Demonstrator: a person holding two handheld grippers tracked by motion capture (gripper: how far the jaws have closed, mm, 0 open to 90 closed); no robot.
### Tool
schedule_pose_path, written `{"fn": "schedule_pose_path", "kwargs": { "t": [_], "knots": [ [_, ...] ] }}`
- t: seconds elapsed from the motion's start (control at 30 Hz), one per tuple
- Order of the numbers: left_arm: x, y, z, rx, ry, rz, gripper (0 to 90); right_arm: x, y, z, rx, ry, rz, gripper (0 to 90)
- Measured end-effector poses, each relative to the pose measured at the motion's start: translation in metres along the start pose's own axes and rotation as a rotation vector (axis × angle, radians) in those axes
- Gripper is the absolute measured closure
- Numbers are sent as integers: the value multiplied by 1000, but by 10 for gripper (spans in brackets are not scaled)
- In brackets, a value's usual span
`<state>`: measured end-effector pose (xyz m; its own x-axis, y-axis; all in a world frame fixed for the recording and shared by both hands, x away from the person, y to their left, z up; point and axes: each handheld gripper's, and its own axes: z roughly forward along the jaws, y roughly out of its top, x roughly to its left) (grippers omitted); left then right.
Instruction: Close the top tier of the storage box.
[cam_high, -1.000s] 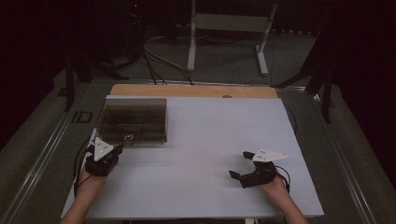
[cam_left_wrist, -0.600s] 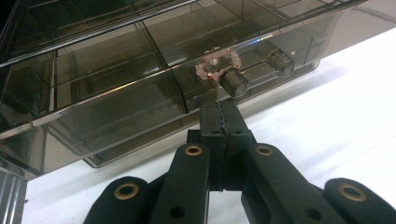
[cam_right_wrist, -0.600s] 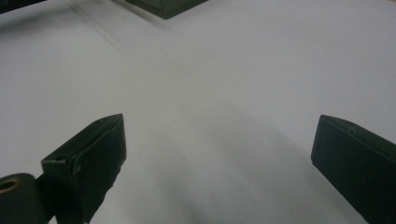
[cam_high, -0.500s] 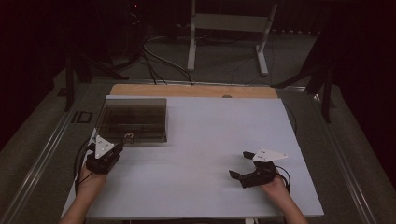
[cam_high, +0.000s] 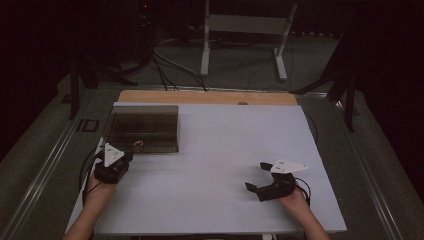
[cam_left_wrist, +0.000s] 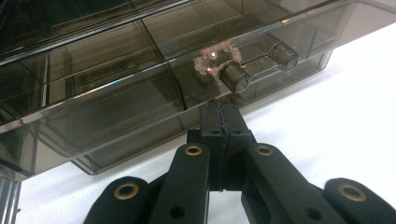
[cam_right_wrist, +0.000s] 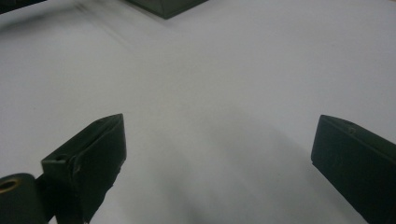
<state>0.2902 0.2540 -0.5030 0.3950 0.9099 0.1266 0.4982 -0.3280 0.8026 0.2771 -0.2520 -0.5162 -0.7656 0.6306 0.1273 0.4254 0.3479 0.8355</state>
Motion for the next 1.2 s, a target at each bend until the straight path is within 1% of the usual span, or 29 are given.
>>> {"fn": "schedule_pose_path", "kwargs": {
  "t": [0.37,0.57,0.9,1.2],
  "knots": [
    [4,0,4,9,9,-4,897,0,0,0,2,-1,-2,36],
    [7,4,5,-4,12,-10,896,1,0,0,1,-2,-2,36],
    [7,11,10,-15,16,-1,896,0,0,0,2,-2,-2,36],
    [9,12,17,-1,19,3,896,0,0,-1,2,-1,-3,36]
  ]
}}
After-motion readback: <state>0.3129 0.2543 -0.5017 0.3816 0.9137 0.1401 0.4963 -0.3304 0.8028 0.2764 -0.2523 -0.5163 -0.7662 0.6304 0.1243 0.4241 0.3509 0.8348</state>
